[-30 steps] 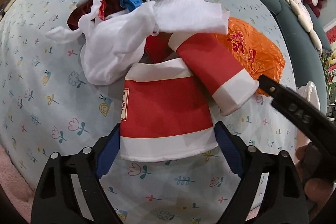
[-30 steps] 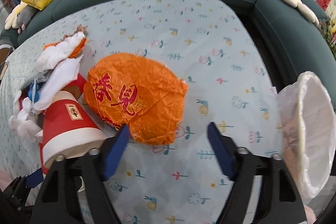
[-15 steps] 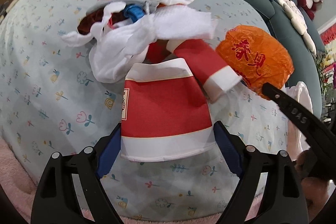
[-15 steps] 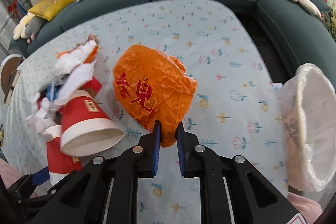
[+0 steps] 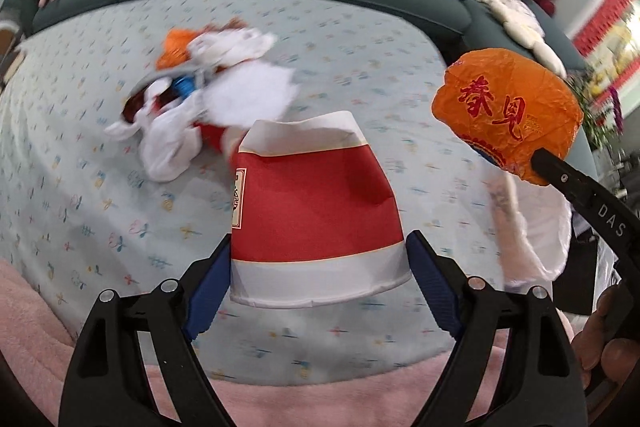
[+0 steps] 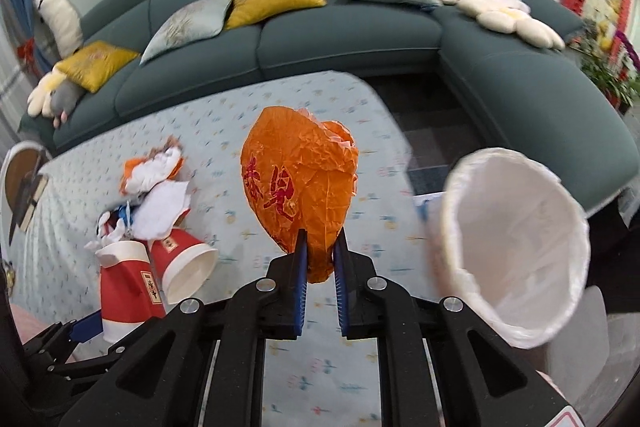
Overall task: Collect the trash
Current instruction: 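Carry the orange bag over the bin and open the right tool while the left drops the cup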
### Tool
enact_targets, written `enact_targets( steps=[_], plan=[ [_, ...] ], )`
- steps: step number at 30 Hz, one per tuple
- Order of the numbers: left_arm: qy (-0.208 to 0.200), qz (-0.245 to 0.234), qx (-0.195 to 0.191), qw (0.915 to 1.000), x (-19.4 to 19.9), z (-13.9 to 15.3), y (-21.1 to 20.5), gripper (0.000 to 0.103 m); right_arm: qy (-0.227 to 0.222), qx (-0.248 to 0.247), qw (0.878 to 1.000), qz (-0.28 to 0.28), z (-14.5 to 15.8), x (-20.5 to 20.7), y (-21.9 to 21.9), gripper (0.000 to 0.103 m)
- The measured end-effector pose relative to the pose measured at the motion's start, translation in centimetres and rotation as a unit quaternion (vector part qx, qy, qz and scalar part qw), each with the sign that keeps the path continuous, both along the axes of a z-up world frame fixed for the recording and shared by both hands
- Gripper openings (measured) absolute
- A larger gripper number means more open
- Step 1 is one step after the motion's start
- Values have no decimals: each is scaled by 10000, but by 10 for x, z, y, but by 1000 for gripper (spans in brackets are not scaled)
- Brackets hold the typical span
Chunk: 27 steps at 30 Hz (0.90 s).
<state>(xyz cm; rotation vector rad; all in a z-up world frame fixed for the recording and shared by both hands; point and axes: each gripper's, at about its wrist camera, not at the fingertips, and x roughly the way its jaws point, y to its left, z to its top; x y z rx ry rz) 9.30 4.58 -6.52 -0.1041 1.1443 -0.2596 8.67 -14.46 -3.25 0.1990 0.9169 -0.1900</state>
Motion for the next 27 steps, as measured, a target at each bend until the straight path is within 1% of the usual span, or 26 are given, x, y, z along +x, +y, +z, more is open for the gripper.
enact_targets(
  steps=[6, 11, 19, 22, 27],
  plan=[
    [-238, -505, 1, 9984, -10, 20, -51, 80, -120, -61, 9992, -375, 10, -30, -41, 11],
    [-405, -933, 7, 9948, -20, 31, -95, 80, -178, -114, 9973, -701, 13, -50, -72, 11],
    [-463, -1584, -1, 9863, -24, 31, -161, 80, -183, -166, 9922, -1223, 7, -74, -122, 11],
    [-492, -1882, -31, 9809, -27, 30, -187, 81, -137, -138, 9900, -1394, 1, -81, -138, 11],
    [-462, -2218, -122, 9739, -27, 26, -222, 81, -66, -80, 9866, -1628, -8, -87, -163, 11]
  ],
)
